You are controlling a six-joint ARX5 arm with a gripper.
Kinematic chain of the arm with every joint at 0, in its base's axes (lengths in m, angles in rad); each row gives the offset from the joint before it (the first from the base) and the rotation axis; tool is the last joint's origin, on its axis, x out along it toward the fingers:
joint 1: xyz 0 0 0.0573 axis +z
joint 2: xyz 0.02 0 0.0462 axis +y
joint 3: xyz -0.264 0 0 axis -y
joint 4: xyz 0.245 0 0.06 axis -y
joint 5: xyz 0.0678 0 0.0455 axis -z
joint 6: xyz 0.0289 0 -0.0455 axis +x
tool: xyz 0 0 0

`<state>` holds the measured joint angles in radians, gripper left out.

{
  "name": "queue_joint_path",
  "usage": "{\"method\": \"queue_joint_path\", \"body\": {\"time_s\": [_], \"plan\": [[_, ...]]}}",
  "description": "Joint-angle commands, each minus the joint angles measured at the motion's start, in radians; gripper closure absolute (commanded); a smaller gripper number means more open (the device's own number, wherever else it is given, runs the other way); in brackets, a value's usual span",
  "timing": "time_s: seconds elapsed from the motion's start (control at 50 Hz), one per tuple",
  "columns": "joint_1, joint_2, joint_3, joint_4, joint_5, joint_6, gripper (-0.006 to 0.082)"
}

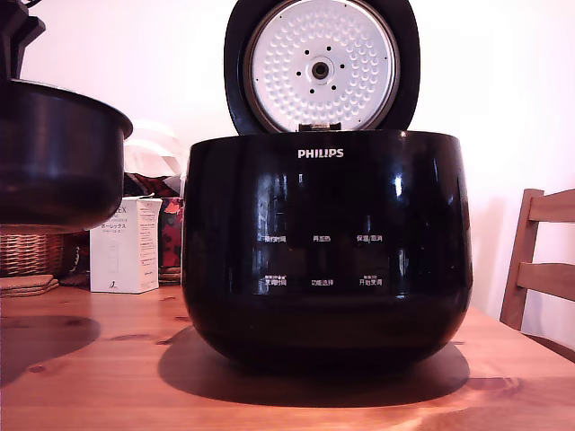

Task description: Place the pot you are holding inside the rice cooker

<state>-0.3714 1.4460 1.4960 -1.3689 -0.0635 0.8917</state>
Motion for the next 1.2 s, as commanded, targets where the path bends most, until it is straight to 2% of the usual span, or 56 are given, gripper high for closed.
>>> {"method": "queue_joint_path", "body": {"time_s": [0.0, 0.44, 0.94, 1.18], "plan": [[-0.01, -0.021, 0.052, 0.015, -0.017, -0.014, 0.0791], [-0.139, -0.021, 0.195, 0.015, -0.005, -0.031, 0.0791], [-0.323, -0.021, 0.269, 0.018, 0.017, -0.031, 0.0791], [-0.376, -0.019, 0.269, 0.11, 0.073, -0.029, 0.0791]]}}
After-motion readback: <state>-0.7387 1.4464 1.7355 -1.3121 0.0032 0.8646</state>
